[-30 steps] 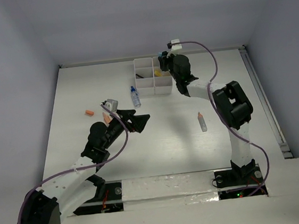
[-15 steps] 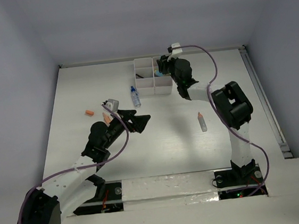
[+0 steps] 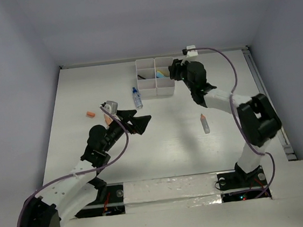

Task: Sort the stationery into containers
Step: Move the pen to the center of the board.

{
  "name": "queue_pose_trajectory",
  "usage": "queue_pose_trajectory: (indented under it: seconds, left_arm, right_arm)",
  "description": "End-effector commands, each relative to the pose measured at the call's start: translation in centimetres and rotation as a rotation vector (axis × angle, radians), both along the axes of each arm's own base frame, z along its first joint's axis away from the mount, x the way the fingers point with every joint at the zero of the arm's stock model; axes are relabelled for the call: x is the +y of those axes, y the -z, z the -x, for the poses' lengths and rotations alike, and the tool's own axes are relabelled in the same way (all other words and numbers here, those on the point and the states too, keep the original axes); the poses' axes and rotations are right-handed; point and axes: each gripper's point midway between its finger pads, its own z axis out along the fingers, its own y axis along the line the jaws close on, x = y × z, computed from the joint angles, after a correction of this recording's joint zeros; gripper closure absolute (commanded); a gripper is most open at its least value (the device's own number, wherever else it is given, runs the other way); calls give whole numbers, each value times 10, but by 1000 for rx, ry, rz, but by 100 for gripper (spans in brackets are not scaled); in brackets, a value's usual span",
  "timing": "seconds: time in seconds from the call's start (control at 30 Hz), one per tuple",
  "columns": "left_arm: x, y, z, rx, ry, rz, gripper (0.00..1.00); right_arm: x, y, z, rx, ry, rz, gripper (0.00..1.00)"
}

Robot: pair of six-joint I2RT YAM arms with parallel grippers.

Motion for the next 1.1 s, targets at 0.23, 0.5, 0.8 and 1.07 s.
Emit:
queue_pose_trajectory:
  seconds: [0.23, 0.5, 0.8, 1.07]
  left_arm:
    - [3, -16, 6, -37, -4, 42, 1]
    - [6, -16, 3, -26, -30, 42, 1]
    - [18, -7, -9, 23, -131, 30, 1]
    - [42, 18, -34, 152, -333, 18, 2]
  right_arm:
    - [-69, 87, 143, 527, 135, -17, 48]
    - [-135, 122, 176, 717, 316, 119, 27]
    - [-128, 154, 189, 907, 202, 112, 25]
    - [-106, 171, 198, 988, 89, 66, 37]
